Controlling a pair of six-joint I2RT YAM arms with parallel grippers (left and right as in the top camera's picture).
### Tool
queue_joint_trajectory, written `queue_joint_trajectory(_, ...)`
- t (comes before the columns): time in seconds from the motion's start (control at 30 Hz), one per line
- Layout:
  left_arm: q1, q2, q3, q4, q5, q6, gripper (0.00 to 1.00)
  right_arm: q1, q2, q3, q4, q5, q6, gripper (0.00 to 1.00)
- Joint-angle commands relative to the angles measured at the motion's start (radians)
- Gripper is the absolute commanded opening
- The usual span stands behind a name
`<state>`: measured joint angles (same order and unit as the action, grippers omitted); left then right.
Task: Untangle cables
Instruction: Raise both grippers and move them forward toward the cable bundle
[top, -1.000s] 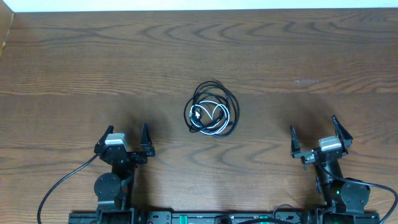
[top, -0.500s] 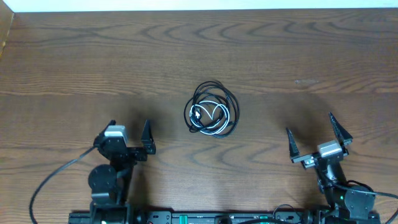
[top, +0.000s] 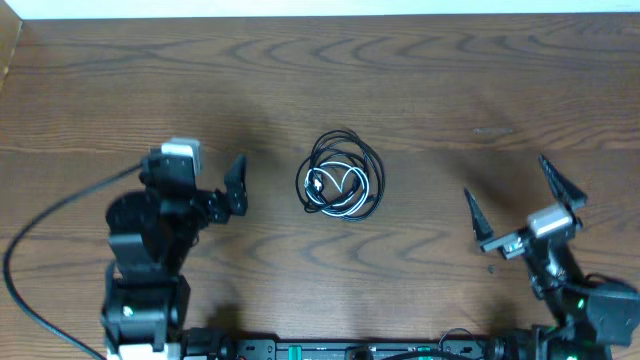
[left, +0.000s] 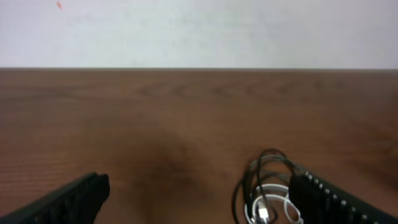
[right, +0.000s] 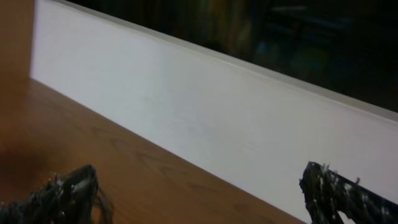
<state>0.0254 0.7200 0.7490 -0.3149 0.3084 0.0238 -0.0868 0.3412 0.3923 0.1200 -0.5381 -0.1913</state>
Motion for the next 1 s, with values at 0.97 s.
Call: queue_joint_trajectory(0.97, -0.027, 0.560, 0.594, -0.619, 0.196, 0.101, 0.98, 0.001, 1.066, 0.921, -0.768, -0.405, 0.011, 0.99)
